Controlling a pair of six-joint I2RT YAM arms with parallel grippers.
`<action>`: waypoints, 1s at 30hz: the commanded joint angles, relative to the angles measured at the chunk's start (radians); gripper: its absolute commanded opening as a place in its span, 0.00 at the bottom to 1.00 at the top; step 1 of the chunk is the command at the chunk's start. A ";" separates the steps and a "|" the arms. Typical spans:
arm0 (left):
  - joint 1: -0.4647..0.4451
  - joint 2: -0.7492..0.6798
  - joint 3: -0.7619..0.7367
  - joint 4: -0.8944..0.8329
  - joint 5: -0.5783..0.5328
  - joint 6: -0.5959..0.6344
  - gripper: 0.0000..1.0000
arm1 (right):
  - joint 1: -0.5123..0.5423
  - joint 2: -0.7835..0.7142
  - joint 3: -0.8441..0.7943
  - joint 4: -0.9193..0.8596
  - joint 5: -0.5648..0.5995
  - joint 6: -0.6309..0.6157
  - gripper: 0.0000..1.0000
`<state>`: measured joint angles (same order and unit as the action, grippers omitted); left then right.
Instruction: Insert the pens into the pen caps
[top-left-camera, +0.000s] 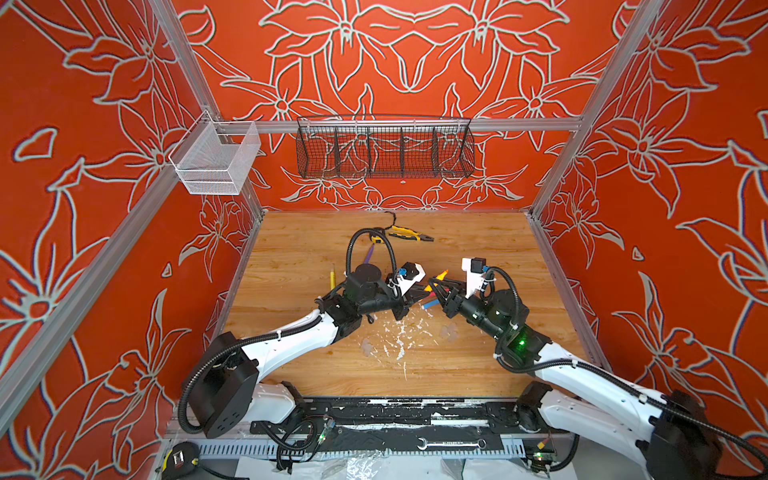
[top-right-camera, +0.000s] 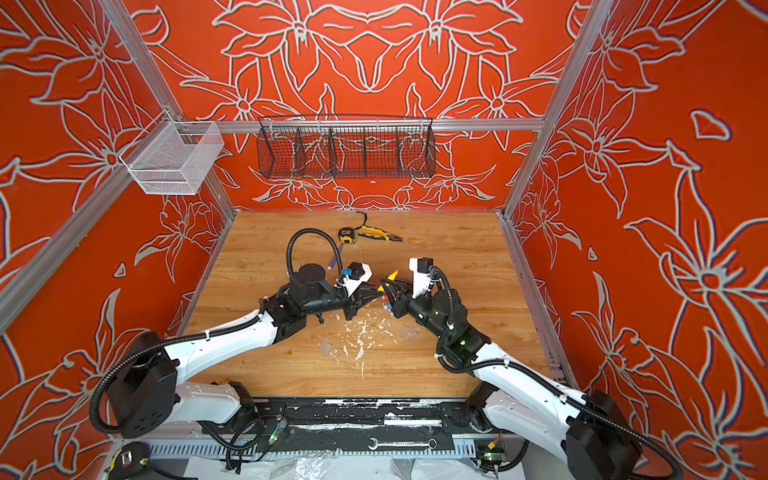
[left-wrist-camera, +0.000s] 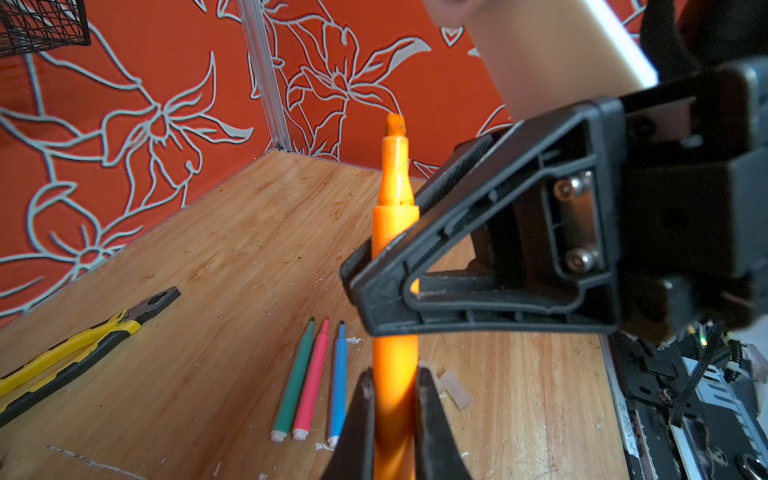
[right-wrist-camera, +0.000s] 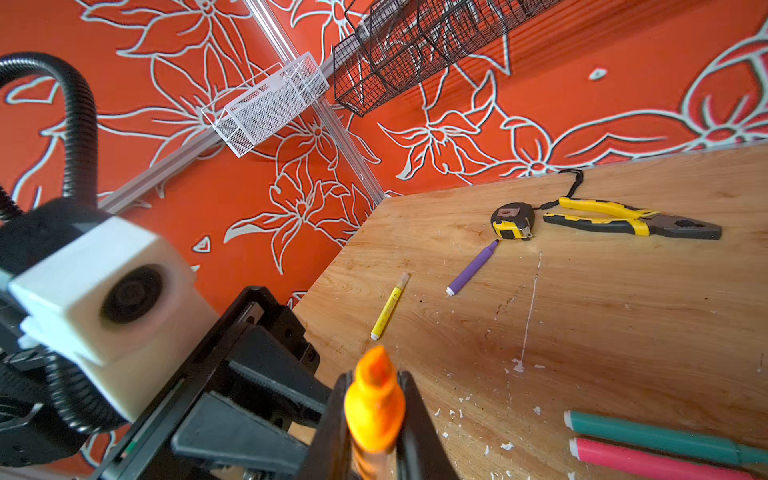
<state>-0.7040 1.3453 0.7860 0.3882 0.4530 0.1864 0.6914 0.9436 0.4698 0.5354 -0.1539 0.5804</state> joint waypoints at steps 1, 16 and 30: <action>-0.012 -0.023 -0.007 0.028 0.020 0.034 0.00 | 0.016 0.016 0.047 0.050 -0.043 0.004 0.04; -0.012 -0.008 0.002 0.029 -0.022 0.024 0.19 | 0.083 0.058 0.067 0.065 -0.043 -0.039 0.00; -0.003 0.007 -0.008 0.112 -0.349 -0.076 0.00 | 0.085 -0.005 0.022 -0.023 0.063 -0.042 0.60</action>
<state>-0.7136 1.3449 0.7849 0.4152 0.2699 0.1558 0.7700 0.9756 0.5076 0.5323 -0.1356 0.5312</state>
